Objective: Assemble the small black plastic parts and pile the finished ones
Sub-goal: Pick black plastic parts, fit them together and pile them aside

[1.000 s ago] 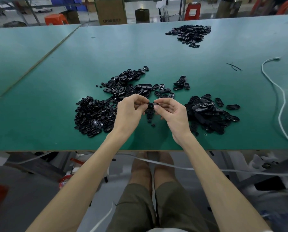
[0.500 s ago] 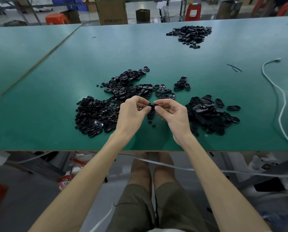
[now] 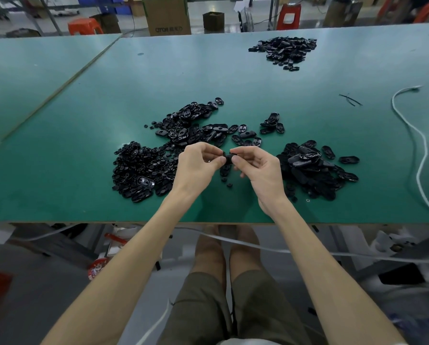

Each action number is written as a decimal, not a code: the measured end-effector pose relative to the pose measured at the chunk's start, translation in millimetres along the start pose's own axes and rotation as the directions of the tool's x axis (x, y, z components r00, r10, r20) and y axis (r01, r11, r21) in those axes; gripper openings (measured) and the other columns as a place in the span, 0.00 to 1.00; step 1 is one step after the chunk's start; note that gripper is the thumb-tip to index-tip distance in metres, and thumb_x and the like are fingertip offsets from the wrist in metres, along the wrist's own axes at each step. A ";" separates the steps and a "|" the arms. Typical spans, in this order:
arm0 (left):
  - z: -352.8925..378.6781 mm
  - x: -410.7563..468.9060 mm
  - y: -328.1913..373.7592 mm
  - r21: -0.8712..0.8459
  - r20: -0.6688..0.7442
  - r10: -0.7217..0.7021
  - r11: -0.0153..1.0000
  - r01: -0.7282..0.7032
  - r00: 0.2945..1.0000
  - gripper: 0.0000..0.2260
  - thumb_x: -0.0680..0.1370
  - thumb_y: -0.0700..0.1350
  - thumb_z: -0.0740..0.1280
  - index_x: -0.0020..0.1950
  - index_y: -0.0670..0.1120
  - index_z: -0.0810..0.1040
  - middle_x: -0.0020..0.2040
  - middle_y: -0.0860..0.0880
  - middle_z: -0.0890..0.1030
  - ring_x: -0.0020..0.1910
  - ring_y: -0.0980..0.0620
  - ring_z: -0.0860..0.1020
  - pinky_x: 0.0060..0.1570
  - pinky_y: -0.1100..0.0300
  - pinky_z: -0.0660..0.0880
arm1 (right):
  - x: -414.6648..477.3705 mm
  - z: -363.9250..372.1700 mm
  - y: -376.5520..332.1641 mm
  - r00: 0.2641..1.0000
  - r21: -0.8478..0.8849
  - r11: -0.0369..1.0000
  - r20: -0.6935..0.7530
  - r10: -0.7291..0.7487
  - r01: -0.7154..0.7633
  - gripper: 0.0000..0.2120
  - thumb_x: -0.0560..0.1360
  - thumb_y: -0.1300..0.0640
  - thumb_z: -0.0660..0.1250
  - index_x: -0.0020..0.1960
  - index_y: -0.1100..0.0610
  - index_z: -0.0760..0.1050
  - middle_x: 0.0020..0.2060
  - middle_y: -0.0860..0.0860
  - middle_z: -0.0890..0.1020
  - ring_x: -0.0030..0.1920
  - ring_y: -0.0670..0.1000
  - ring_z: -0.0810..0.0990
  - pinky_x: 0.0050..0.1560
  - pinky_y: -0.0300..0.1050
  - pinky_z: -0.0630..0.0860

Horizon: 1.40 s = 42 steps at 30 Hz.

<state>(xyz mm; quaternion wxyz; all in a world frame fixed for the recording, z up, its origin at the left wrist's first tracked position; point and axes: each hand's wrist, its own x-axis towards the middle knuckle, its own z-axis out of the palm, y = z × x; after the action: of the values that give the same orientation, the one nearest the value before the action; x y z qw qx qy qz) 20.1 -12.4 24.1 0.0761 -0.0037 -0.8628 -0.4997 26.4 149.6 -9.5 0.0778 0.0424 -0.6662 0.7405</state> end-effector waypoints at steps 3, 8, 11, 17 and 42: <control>-1.9 -0.8 -1.3 -0.006 -0.007 -0.004 1.000 0.004 1.000 0.06 0.74 0.45 0.78 0.49 0.49 0.84 0.41 0.55 0.85 0.40 0.63 0.82 0.41 0.74 0.74 | -0.1 -0.4 0.1 1.000 -0.002 1.000 0.008 0.002 -0.002 0.08 0.76 0.65 0.75 0.52 0.56 0.85 0.41 0.47 0.87 0.40 0.46 0.83 0.40 0.38 0.77; -1.7 -1.8 -0.5 -0.011 0.016 -0.002 1.000 0.002 1.000 0.05 0.75 0.44 0.78 0.49 0.49 0.84 0.41 0.53 0.85 0.42 0.59 0.83 0.44 0.69 0.77 | 0.0 0.7 -1.0 1.000 -0.009 1.000 0.015 0.008 -0.008 0.08 0.76 0.65 0.75 0.52 0.55 0.85 0.43 0.48 0.88 0.41 0.45 0.83 0.40 0.36 0.77; -0.6 -2.4 -0.7 -0.011 0.013 0.008 1.000 -0.007 1.000 0.06 0.75 0.44 0.78 0.49 0.48 0.84 0.42 0.53 0.86 0.42 0.58 0.83 0.45 0.66 0.78 | -0.7 0.7 -1.9 1.000 -0.003 1.000 0.010 0.006 -0.006 0.08 0.76 0.65 0.76 0.51 0.54 0.85 0.43 0.48 0.88 0.41 0.46 0.84 0.40 0.36 0.77; 0.0 -2.6 -5.8 -0.016 -0.003 0.043 0.999 -0.043 0.999 0.06 0.75 0.45 0.78 0.49 0.49 0.83 0.42 0.54 0.85 0.41 0.59 0.83 0.43 0.68 0.77 | -0.5 0.9 -1.7 1.000 -0.034 0.999 -0.003 0.018 -0.018 0.08 0.75 0.66 0.76 0.50 0.55 0.85 0.38 0.47 0.87 0.38 0.45 0.83 0.40 0.37 0.77; 17.4 -6.3 -16.9 -0.382 0.008 0.101 0.920 -0.090 0.995 0.07 0.80 0.36 0.71 0.58 0.38 0.82 0.49 0.42 0.86 0.45 0.48 0.85 0.46 0.55 0.82 | 0.3 -0.3 -2.0 0.999 0.023 0.999 -0.033 0.035 -0.035 0.08 0.75 0.68 0.75 0.53 0.60 0.83 0.40 0.51 0.86 0.38 0.48 0.83 0.40 0.38 0.77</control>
<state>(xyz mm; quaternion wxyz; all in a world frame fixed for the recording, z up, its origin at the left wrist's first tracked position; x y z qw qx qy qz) 22.7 -5.4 0.2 0.0865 -0.0673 -0.7489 -0.6535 26.4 150.1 -7.4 0.0753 0.0193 -0.6571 0.7498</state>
